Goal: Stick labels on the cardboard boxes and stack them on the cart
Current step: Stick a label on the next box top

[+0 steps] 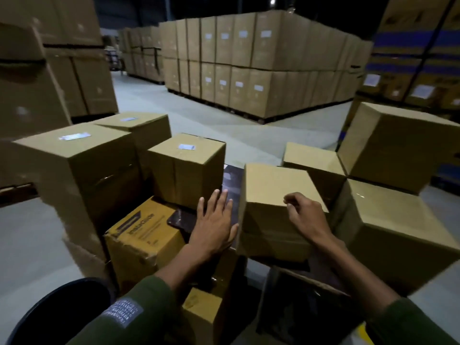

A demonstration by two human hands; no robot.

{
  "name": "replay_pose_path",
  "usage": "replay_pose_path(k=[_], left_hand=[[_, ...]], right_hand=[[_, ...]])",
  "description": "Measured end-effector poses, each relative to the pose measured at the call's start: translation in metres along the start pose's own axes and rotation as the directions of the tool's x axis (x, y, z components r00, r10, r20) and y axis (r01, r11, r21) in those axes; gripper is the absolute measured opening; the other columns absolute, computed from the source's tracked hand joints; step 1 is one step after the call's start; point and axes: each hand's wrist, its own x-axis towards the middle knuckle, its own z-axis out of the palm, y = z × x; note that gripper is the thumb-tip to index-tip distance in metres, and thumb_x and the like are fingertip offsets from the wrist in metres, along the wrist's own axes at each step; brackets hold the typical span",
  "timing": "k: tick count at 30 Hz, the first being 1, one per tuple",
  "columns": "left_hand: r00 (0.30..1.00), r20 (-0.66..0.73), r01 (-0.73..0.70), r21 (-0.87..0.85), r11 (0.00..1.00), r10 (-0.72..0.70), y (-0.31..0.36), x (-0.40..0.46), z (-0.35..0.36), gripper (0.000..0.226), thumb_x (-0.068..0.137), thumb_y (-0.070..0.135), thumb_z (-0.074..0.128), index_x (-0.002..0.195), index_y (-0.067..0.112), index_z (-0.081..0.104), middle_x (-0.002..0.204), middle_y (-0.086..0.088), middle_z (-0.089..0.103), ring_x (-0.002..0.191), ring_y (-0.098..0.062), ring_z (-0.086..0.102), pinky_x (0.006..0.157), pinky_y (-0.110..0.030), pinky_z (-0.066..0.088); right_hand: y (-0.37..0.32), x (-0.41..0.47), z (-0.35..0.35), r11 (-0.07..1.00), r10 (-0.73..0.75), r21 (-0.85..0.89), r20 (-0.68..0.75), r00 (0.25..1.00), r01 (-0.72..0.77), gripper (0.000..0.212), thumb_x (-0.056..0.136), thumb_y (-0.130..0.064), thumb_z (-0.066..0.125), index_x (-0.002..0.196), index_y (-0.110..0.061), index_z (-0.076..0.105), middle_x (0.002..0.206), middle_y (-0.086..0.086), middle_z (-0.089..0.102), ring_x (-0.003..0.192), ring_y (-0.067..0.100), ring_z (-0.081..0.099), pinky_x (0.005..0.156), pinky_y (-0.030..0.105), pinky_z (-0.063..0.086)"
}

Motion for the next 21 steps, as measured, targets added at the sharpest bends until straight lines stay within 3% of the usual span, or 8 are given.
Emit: replay_pose_path(k=[3,8,14,17,21], left_hand=[[0.999,0.008,-0.036,-0.024,0.999,0.036,0.021,0.015,0.008,0.071,0.101,0.052,0.032,0.156,0.014,0.009,0.165,-0.009,-0.01,0.15,-0.028,-0.016,0.12,-0.057,-0.004],[0.995,0.032,-0.091,-0.041,0.995,0.092,0.045,0.05,0.014,0.078,0.1,0.053,0.037,0.156,0.011,0.003,0.164,-0.011,-0.01,0.15,-0.031,-0.015,0.119,-0.06,-0.002],[0.981,0.084,-0.175,-0.001,0.985,0.175,0.041,0.098,0.045,0.095,0.096,0.058,0.045,0.154,0.015,-0.017,0.163,-0.011,-0.017,0.149,-0.032,-0.018,0.116,-0.062,-0.008],[0.972,0.075,-0.222,0.013,0.975,0.221,0.027,0.109,0.061,0.09,0.096,0.056,0.047,0.156,0.016,-0.007,0.164,-0.011,-0.01,0.15,-0.031,-0.013,0.117,-0.061,-0.004],[0.959,-0.004,-0.284,-0.011,0.959,0.284,0.001,0.12,0.072,0.076,0.097,0.047,0.05,0.156,0.015,0.014,0.164,-0.013,0.012,0.151,-0.032,0.005,0.118,-0.059,0.012]], right_hand=[[0.025,-0.007,-0.016,0.997,0.054,-0.052,0.011,0.998,-0.053,0.022,0.093,-0.019,0.062,0.114,-0.013,0.068,0.111,0.006,0.072,0.103,0.022,0.067,0.092,0.037,0.054],[0.049,-0.001,-0.028,0.984,0.109,-0.151,0.085,0.99,-0.095,0.032,0.092,-0.031,0.063,0.123,-0.021,0.062,0.123,0.002,0.067,0.115,0.021,0.062,0.098,0.047,0.05],[0.066,0.01,-0.017,0.951,0.205,-0.268,0.18,0.962,-0.152,0.054,0.092,-0.043,0.062,0.141,-0.029,0.043,0.149,-0.004,0.044,0.138,0.016,0.039,0.113,0.049,0.031],[0.075,0.021,-0.007,0.928,0.239,-0.339,0.229,0.944,-0.153,0.077,0.088,-0.05,0.065,0.152,-0.031,0.025,0.161,-0.003,0.023,0.148,0.018,0.02,0.117,0.055,0.022],[0.082,0.035,0.012,0.909,0.284,-0.387,0.303,0.91,-0.155,0.095,0.084,-0.054,0.069,0.156,-0.034,0.01,0.166,-0.006,-0.001,0.153,0.021,-0.004,0.117,0.063,0.012]])
